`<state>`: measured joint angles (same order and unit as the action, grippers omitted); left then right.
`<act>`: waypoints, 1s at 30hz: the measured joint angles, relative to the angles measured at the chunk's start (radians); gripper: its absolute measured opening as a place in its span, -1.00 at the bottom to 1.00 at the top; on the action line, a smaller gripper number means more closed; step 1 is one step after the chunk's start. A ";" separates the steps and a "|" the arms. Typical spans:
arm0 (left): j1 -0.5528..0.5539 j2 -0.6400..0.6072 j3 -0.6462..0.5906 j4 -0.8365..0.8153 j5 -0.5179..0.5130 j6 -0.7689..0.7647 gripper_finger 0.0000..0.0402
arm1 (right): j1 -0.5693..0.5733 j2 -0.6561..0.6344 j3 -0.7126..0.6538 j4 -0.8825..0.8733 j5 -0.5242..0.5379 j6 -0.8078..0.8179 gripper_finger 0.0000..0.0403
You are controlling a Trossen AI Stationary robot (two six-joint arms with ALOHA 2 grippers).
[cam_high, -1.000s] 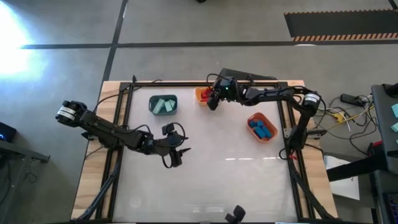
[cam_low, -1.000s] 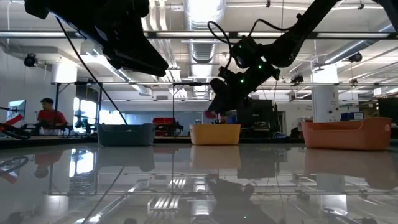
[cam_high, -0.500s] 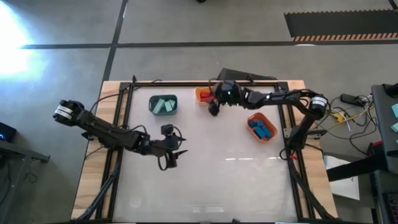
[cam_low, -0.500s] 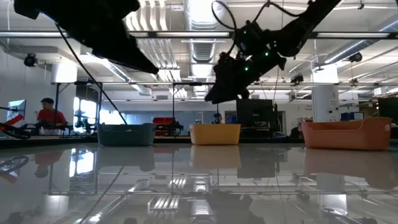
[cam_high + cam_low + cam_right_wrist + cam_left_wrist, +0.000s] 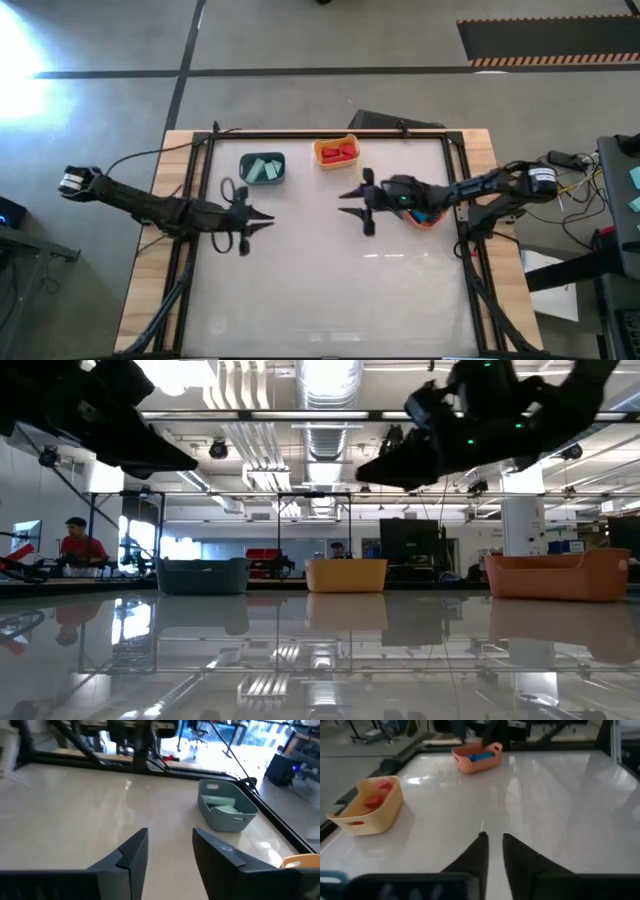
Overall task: Sort & place blocks by color
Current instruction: Return to Home Position
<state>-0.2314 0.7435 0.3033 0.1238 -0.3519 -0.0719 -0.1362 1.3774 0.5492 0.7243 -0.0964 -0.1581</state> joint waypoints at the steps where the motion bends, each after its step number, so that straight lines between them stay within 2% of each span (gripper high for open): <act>1: 0.004 -0.037 -0.018 0.000 0.000 0.000 -0.84 | 0.004 -0.026 -0.027 0.013 -0.007 0.000 -0.29; 5: 0.010 -0.182 -0.089 -0.002 0.001 0.000 -0.98 | 0.010 -0.140 -0.125 0.022 -0.009 0.002 -0.38; 18: 0.010 -0.513 -0.267 -0.009 0.000 0.000 -1.00 | 0.010 -0.558 -0.395 0.022 -0.012 -0.039 -0.59; 26: 0.010 -0.634 -0.294 -0.051 0.000 -0.002 -1.00 | 0.010 -0.824 -0.533 0.012 -0.011 -0.038 -0.69; 30: 0.010 -0.656 -0.295 -0.056 0.000 -0.012 -1.00 | 0.010 -0.959 -0.534 -0.125 -0.007 -0.041 -0.73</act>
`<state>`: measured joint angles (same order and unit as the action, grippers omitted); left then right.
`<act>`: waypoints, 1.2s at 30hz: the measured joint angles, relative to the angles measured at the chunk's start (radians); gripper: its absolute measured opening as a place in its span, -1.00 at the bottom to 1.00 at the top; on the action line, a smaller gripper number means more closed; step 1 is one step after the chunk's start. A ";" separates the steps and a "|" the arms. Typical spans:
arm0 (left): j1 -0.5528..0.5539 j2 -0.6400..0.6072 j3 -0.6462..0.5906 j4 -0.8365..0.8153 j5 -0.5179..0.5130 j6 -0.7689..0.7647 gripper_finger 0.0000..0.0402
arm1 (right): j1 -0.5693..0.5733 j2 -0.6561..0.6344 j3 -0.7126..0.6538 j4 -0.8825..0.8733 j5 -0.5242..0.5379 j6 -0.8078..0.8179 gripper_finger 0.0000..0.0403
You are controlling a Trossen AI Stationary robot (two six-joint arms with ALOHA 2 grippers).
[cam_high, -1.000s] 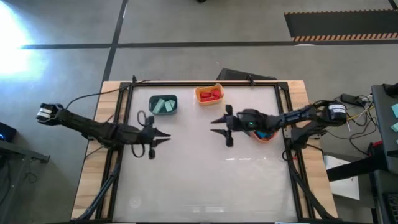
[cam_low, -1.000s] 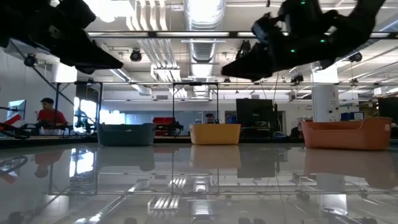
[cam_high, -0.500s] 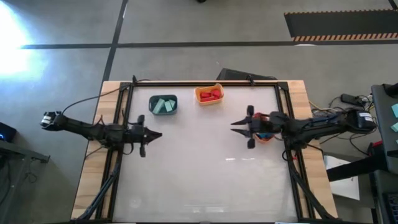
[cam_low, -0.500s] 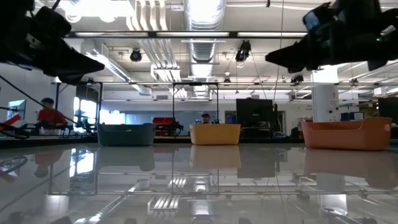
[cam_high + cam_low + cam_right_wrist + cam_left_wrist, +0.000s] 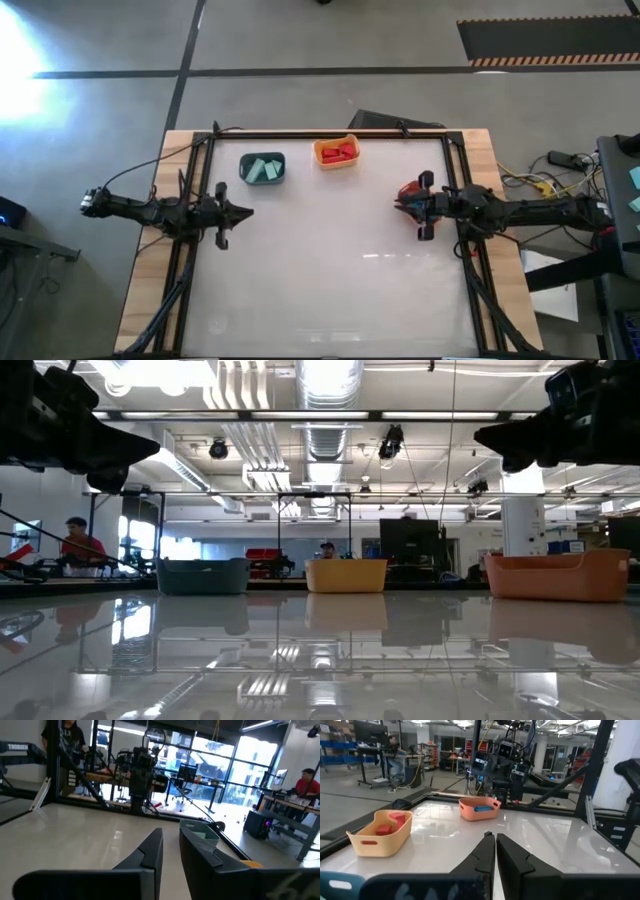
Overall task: Sort & place blocks by color
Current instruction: Return to Home Position
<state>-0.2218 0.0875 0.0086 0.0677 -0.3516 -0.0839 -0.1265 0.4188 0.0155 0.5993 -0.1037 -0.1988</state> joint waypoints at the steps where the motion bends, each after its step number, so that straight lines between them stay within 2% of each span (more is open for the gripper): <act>1: 0.000 -0.001 0.000 -0.001 0.000 -0.007 -1.00 | 0.000 -0.033 0.004 -0.038 0.000 -0.001 -0.74; 4: 0.000 0.000 -0.001 -0.002 0.000 -0.015 -1.00 | 0.000 -0.128 0.005 -0.156 0.004 0.002 -0.76; 8: 0.000 0.011 -0.001 -0.005 0.000 -0.015 -1.00 | 0.000 -0.249 0.005 -0.312 0.061 0.017 -0.78; 14: 0.000 0.029 -0.002 -0.007 -0.001 -0.016 -1.00 | 0.000 -0.416 0.008 -0.479 0.077 0.023 -0.79; 17: 0.000 0.042 -0.002 -0.008 -0.003 -0.035 -1.00 | 0.000 -0.419 0.004 -0.538 0.079 0.023 -0.79; 24: 0.000 0.086 -0.003 0.000 -0.004 -0.037 -1.00 | 0.000 -0.416 0.004 -0.552 0.078 0.016 -0.79; 36: 0.000 0.153 -0.004 0.018 -0.005 -0.036 -1.00 | 0.000 -0.368 0.004 -0.609 0.080 0.336 -0.79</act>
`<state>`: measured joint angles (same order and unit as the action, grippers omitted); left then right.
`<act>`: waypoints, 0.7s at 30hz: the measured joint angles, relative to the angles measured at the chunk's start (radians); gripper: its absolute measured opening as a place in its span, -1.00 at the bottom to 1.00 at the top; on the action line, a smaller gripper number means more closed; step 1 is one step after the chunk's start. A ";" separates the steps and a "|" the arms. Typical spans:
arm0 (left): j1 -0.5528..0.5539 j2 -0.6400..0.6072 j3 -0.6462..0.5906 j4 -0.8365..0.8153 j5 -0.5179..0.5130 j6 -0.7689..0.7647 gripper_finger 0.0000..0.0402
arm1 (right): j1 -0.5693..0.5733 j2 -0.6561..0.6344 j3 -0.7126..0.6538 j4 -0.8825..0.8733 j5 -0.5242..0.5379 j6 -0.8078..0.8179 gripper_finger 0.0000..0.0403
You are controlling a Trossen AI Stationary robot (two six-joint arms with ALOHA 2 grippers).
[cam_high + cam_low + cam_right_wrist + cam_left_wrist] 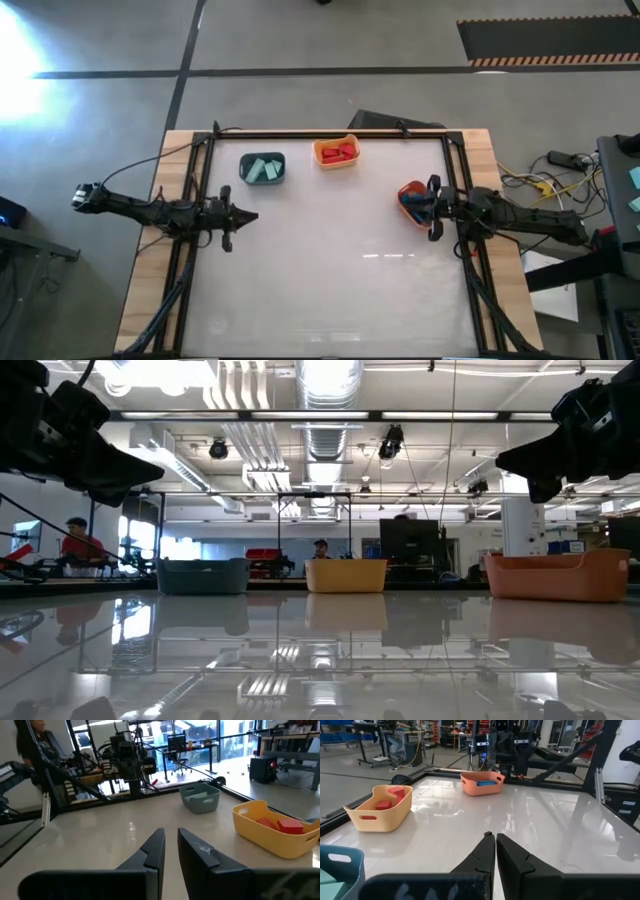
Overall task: Sort & place blocks by color
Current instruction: Return to Home Position
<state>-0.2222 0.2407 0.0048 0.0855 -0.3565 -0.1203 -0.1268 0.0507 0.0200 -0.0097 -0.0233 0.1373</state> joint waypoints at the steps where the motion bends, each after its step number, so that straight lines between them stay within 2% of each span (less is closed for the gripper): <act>1: 0.000 0.003 0.000 0.000 0.000 0.000 -1.00 | 0.000 0.004 0.000 0.000 0.000 0.001 -0.79; 21: 0.000 0.086 0.000 0.002 0.000 0.001 -1.00 | 0.000 0.010 0.000 -0.005 -0.001 0.001 -0.79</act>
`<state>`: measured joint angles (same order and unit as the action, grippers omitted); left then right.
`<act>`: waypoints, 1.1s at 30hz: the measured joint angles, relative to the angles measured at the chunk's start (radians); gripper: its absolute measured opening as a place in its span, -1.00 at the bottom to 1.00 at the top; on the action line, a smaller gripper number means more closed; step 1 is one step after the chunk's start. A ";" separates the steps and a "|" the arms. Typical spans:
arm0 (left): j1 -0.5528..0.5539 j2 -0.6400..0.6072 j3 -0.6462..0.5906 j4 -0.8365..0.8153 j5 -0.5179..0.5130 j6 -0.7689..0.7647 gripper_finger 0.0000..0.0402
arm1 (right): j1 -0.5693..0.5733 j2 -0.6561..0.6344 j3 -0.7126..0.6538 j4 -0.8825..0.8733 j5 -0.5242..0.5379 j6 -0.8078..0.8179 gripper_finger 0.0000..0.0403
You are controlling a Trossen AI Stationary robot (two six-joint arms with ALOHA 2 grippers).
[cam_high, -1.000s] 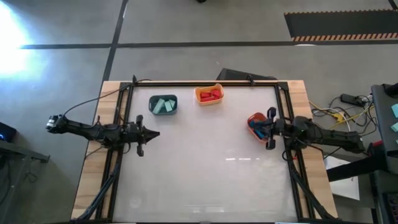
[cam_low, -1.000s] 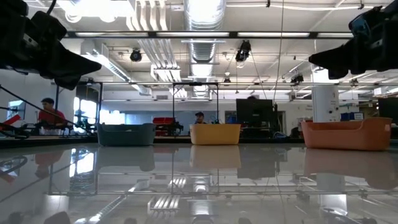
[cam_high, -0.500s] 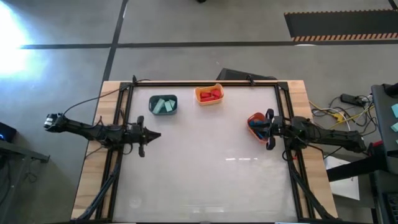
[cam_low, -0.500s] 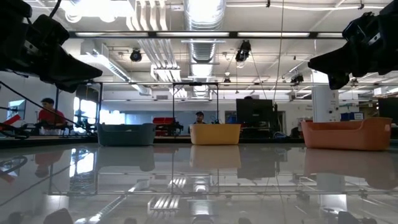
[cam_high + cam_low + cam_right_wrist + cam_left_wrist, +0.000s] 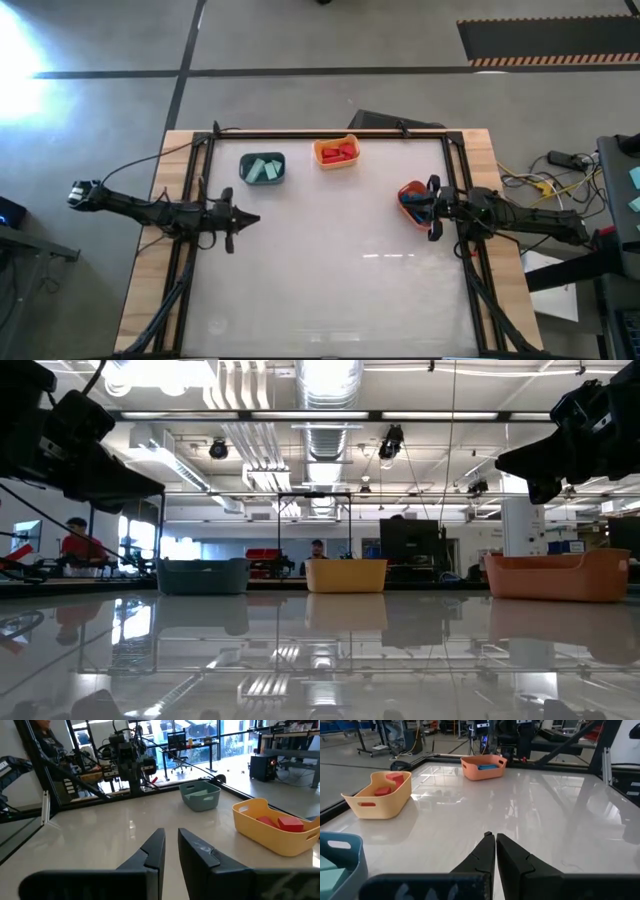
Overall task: Sort & place blocks by color
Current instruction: Return to Home Position
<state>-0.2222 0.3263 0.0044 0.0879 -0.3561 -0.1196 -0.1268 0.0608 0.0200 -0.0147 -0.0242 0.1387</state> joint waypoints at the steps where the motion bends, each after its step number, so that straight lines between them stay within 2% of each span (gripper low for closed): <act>1: 0.000 0.004 0.000 0.000 0.000 0.000 -1.00 | 0.000 0.000 0.000 0.000 0.000 0.000 -0.79; 33: 0.000 0.088 0.000 0.001 0.001 0.000 -1.00 | 0.000 0.000 0.000 -0.002 -0.001 0.000 -0.79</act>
<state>-0.2222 0.4140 0.0044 0.0891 -0.3550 -0.1192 -0.1268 0.0608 0.0196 -0.0170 -0.0254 0.1384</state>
